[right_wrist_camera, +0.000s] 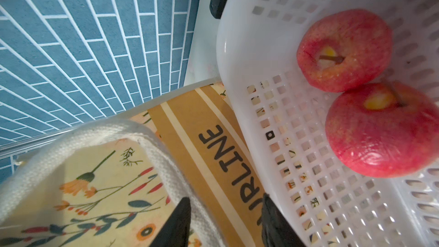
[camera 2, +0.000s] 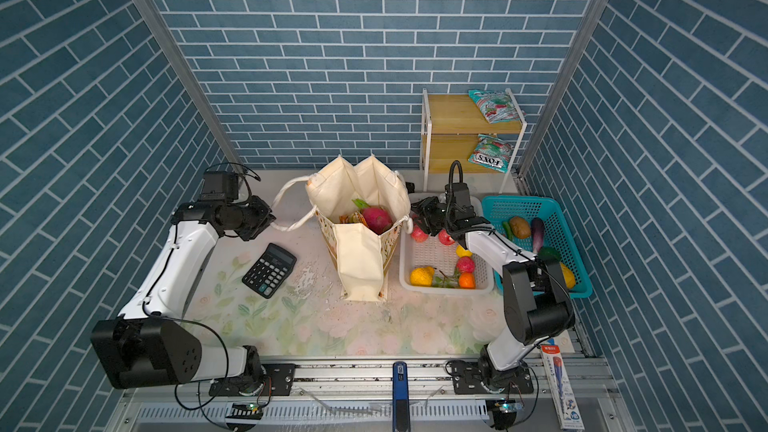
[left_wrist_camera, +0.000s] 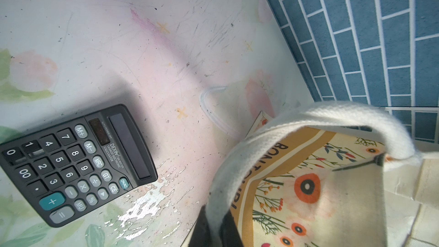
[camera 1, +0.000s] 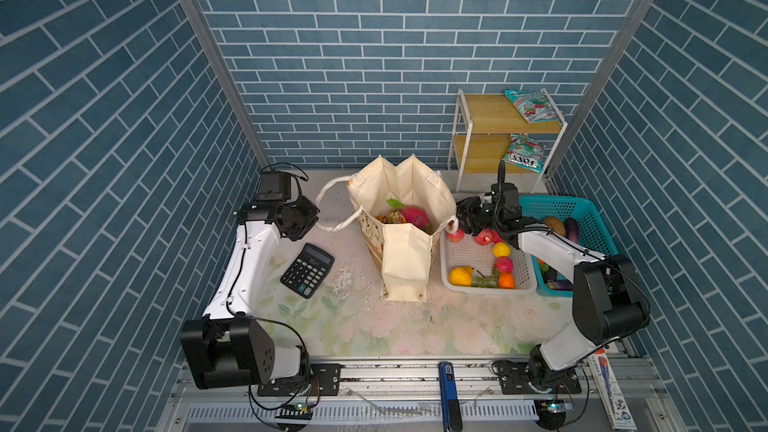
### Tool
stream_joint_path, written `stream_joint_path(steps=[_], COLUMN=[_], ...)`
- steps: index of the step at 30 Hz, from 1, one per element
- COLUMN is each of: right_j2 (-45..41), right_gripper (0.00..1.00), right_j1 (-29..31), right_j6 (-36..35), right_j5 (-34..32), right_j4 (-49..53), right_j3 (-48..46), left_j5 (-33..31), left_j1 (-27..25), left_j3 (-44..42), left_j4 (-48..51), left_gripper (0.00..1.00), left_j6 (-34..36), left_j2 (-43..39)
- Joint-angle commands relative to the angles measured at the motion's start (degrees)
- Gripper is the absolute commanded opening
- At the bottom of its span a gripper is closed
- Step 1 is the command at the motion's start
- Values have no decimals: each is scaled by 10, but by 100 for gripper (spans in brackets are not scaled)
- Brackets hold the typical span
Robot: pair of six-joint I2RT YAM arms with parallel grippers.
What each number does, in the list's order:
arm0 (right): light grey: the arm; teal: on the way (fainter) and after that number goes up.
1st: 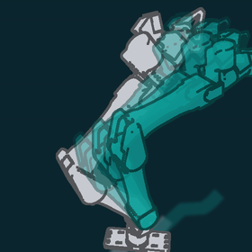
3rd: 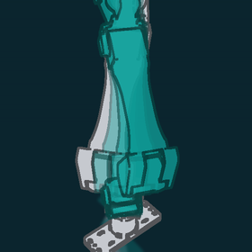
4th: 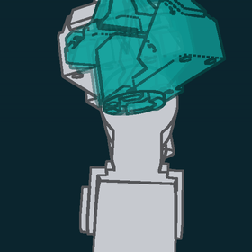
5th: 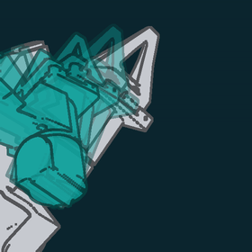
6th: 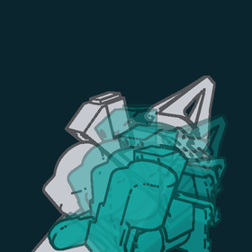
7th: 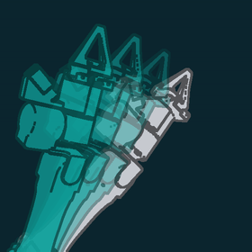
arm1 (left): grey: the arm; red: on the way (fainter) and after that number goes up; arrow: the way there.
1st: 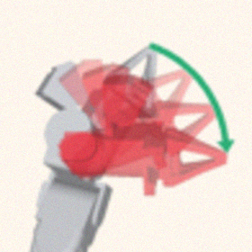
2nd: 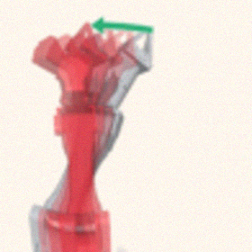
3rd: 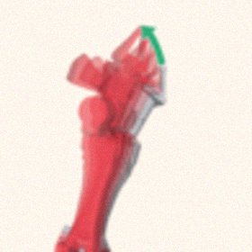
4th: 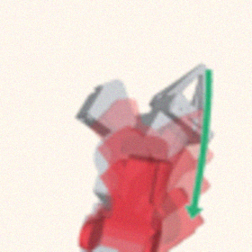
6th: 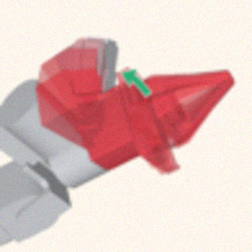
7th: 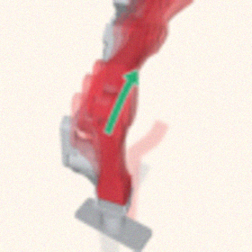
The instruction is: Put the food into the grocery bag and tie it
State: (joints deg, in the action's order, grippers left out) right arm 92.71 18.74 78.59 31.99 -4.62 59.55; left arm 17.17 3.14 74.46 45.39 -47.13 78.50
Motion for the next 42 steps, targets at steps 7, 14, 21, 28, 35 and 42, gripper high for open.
stream_joint_path(steps=[7,14,21,28,35,42], right_j2=[5,19,35,36,22,-11], right_gripper=[52,50,49,38,22,11], right_j1=[6,9,10,14,13,0], right_j6=[21,23,26,25,24,3], right_j5=[71,99,114,125,120,95], right_j4=[-6,-4,21,20,13,38], right_j3=[23,25,20,18,13,13], left_j5=[-2,2,2,-2,-2,-5], left_j1=[4,4,4,4,4,4], left_j3=[4,1,3,10,7,14], left_j4=[3,1,5,18,21,19], left_gripper=[0,0,0,0,0,0], left_j6=[-3,-7,-9,-6,-7,-9], left_j2=[0,-2,-3,-10,-21,-27])
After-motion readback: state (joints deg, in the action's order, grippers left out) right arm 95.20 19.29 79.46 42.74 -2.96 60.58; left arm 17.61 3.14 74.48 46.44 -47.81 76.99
